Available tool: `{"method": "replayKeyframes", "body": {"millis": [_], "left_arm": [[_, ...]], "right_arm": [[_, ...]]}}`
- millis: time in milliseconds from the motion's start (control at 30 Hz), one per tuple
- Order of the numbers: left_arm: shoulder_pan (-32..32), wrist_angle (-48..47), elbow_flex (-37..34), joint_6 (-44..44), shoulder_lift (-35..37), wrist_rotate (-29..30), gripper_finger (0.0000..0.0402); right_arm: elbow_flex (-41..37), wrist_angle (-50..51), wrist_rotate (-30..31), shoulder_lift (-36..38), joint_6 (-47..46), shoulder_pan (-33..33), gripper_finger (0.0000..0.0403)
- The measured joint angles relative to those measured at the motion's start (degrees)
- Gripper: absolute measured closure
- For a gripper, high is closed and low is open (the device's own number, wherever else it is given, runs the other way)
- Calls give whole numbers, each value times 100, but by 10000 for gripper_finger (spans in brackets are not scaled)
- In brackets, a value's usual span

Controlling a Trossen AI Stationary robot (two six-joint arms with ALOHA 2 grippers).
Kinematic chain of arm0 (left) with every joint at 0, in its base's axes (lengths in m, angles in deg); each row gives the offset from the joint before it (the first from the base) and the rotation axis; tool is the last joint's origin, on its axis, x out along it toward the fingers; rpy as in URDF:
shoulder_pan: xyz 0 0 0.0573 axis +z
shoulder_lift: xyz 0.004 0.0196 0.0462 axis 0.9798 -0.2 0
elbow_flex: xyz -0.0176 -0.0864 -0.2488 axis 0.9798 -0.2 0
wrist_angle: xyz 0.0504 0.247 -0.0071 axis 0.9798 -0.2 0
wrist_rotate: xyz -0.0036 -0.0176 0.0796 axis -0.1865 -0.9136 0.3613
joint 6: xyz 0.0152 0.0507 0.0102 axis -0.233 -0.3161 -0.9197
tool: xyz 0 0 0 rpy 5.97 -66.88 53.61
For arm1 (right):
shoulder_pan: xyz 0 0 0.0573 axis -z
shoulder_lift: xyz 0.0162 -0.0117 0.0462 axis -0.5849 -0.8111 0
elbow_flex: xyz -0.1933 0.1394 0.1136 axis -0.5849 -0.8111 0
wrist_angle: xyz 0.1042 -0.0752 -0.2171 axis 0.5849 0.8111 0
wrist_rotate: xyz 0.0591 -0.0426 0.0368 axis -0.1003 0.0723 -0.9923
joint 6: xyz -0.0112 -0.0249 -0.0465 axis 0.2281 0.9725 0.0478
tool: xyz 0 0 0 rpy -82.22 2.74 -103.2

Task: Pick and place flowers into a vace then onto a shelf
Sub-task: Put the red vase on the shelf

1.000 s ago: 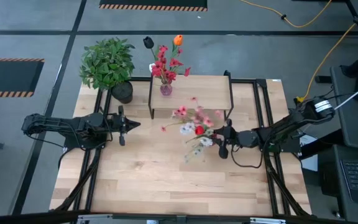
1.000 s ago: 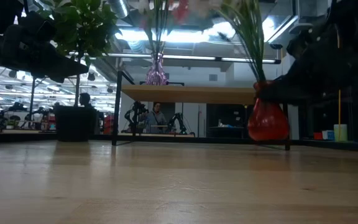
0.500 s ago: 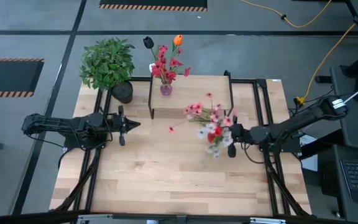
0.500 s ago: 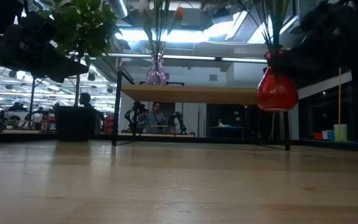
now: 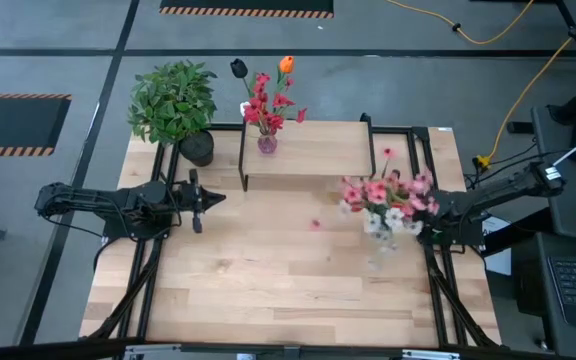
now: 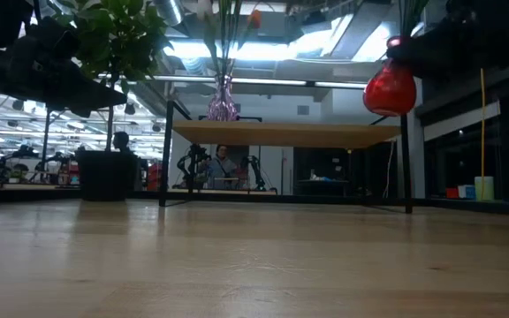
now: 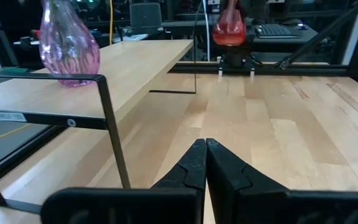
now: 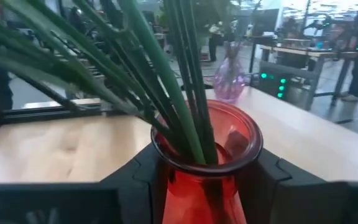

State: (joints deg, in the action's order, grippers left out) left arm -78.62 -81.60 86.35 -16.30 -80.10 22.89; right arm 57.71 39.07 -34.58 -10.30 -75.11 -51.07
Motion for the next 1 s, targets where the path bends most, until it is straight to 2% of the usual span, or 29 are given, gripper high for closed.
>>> {"method": "replayKeyframes", "body": {"millis": [233,433,767,1000], "left_arm": [[1,16,0,4,0,98,399],[-1,16,0,9,0,100,396],[1,16,0,11,0,106,397],[1,16,0,11,0,107,399]], "right_arm": [[905,1477,-24,48,-9,478,263],[1336,1731,-157,61,89,1090,263],[1470,1856,-1900,-144,-198,2600,263],[1470,1651,-2644,-313,-211,3544,263]]}}
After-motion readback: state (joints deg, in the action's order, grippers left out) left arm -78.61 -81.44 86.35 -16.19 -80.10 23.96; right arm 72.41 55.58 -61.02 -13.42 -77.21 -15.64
